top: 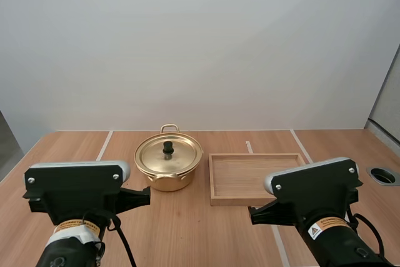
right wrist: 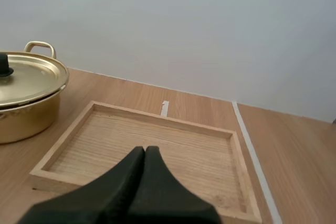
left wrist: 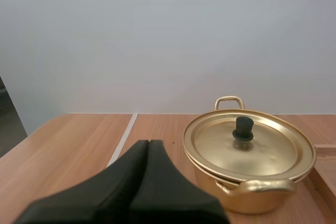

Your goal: Open the pot, put the grape inside, and close it

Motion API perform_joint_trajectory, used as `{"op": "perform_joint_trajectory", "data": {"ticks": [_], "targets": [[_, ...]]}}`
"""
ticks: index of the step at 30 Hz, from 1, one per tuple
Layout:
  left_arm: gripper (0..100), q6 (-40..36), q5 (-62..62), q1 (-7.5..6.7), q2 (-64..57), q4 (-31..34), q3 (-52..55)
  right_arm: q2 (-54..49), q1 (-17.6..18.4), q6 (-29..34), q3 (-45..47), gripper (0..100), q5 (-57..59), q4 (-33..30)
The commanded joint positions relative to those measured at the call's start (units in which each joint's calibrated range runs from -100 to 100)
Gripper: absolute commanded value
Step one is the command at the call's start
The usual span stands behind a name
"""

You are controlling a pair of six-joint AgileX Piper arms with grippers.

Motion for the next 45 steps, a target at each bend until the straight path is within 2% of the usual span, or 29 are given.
{"op": "perform_joint_trajectory", "data": {"ticks": [1,7,45], "targets": [[0,0.43,1.62,-0.04,-0.34,-1.22,0.0,-0.35,0.0,5.82,0.06,0,1.95,-2.15],[0,0.66,7.74,-0.04,-0.34,-1.22,0.0,-0.35,0.0,6.03,0.06,0,6.12,-2.03],[0,2.49,7.41,-0.04,-0.34,-0.82,0.0,-0.35,-0.86,7.17,0.06,0,6.66,-2.03]]}}
